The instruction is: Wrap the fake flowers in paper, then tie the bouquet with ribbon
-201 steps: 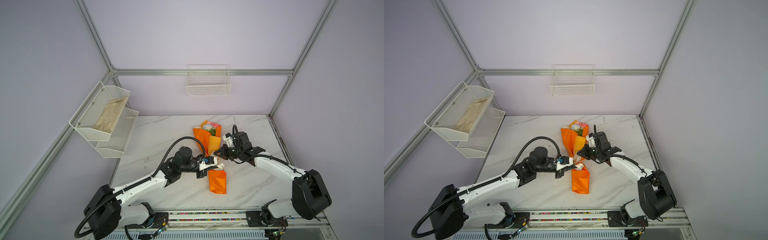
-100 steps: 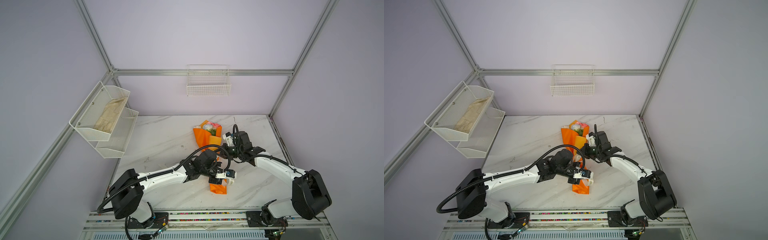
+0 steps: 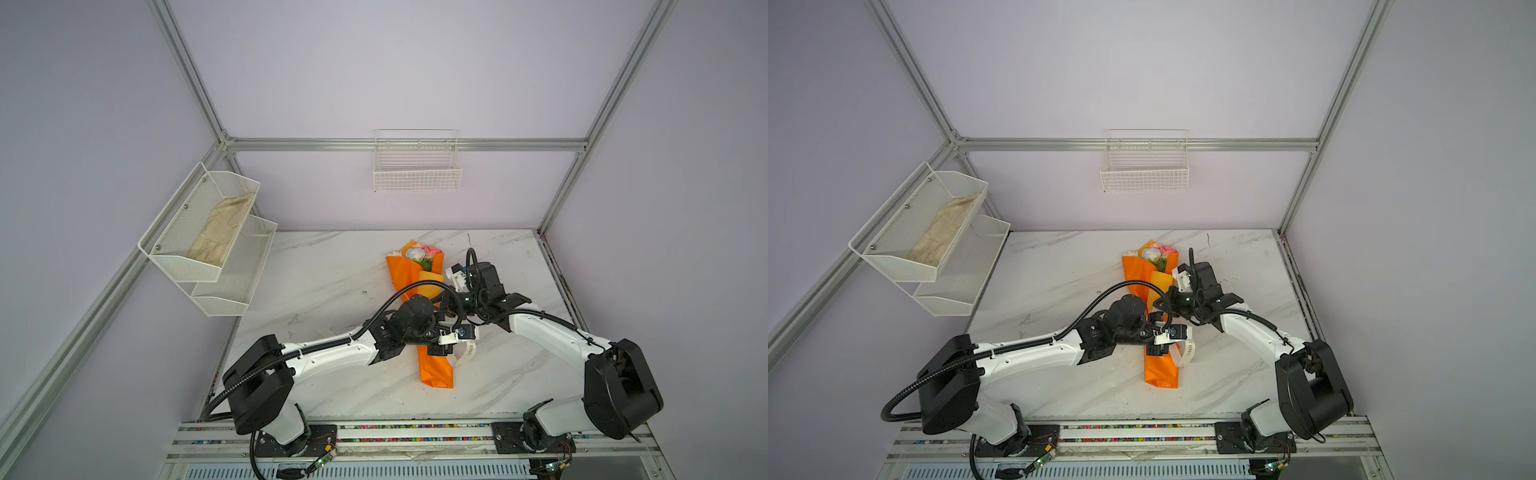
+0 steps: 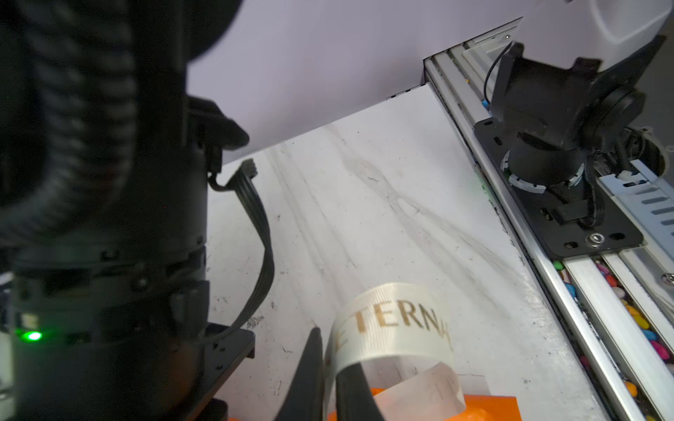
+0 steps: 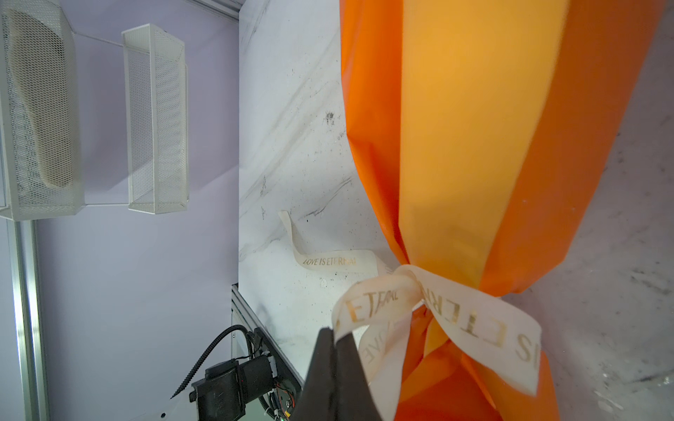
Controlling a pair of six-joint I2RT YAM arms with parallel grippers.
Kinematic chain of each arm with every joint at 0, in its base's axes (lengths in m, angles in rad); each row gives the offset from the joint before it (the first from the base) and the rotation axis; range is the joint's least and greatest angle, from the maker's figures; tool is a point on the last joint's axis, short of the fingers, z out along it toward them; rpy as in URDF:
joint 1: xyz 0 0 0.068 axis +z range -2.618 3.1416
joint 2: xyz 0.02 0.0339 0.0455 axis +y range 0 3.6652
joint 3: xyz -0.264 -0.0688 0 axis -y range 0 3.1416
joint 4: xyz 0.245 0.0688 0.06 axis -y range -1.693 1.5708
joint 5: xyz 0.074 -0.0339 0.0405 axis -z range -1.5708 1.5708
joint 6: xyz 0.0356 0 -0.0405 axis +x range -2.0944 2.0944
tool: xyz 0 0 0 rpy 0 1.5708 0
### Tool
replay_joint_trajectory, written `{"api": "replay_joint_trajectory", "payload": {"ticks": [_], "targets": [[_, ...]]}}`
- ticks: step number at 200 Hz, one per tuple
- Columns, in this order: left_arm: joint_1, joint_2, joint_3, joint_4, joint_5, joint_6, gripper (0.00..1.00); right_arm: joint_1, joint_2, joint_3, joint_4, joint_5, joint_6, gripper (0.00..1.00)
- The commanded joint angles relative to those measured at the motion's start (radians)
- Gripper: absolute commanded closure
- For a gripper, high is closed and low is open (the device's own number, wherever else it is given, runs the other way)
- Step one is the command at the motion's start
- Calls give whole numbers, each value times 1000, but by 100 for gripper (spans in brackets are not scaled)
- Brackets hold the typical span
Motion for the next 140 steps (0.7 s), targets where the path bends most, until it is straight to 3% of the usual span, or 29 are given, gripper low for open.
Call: {"api": "replay_joint_trajectory", "payload": {"ticks": [1,58,99,140], "targets": [[-5,4,78,87,-60,-106,92,-6,10,12,19,-7,10,96],[0,-26,-87,528,91,-274,91,-6,10,10,20,-5,11,96],[0,-7,-56,391,92,-222,91,-7,8,9,19,-2,9,96],[6,-26,-102,435,87,-226,90,-7,12,10,20,0,10,96]]}}
